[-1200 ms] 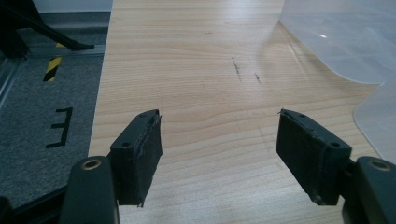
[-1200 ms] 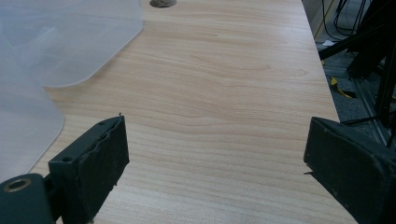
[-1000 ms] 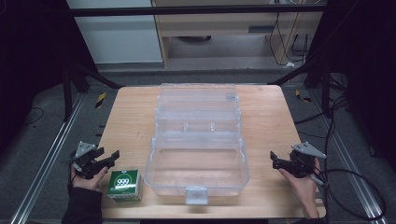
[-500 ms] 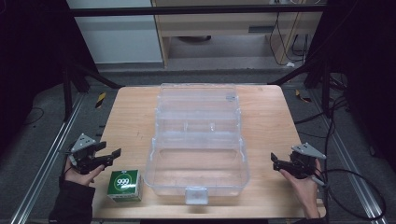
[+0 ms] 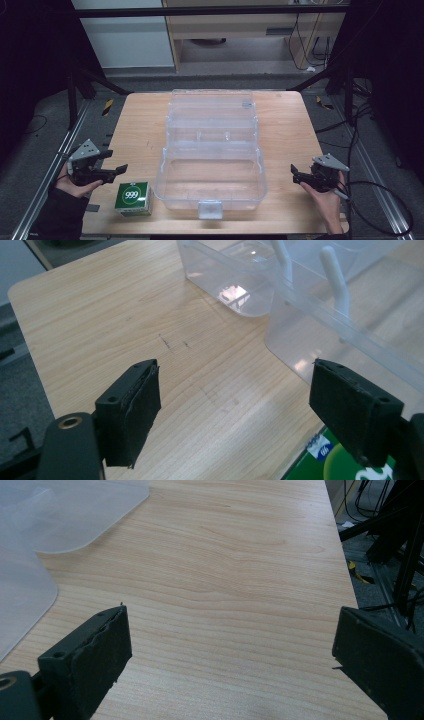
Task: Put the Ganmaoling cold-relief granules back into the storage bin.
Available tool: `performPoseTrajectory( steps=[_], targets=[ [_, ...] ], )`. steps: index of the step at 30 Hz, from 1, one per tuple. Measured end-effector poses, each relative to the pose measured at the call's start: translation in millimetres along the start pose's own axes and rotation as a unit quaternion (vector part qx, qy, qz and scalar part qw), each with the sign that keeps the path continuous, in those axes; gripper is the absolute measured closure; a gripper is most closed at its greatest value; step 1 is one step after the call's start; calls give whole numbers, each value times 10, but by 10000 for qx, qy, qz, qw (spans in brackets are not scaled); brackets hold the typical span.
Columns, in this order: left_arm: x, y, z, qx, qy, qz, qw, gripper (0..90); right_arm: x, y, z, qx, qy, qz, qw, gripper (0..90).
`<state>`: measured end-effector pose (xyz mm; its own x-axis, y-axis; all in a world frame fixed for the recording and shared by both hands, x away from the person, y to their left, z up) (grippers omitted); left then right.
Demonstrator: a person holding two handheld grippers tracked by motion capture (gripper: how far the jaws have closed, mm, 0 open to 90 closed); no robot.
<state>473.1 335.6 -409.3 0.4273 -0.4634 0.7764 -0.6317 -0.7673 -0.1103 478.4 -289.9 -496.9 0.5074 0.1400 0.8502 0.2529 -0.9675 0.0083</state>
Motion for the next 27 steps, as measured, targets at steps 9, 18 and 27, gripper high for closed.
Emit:
performPoseTrajectory(
  steps=[9, 18, 27],
  targets=[
    [73, 111, -71, -464, -281, 547, 9970, 185, -10, -8, 10, -20, -49, -64, 10000, 24],
    [62, 250, -56, -973, -706, 1240, 9850, 158, -21, -8, 16, -33, -94, -128, 9999, 21],
    [33, 334, -51, -1207, -1069, 1731, 9716, 143, -39, 3, 23, -25, -134, -121, 9998, 21]
  ],
)
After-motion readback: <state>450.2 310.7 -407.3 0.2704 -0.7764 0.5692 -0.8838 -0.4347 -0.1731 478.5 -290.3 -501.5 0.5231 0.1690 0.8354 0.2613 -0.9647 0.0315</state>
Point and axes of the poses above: each handheld gripper's, and its own axes: z roughly forward along the jaws, x roughly out of its top, y roughly to its right, the point moved 4 cm from there along z, roughly forward along the jaws, and after that the axes turned 4 degrees about x, right-handed, at the moved point
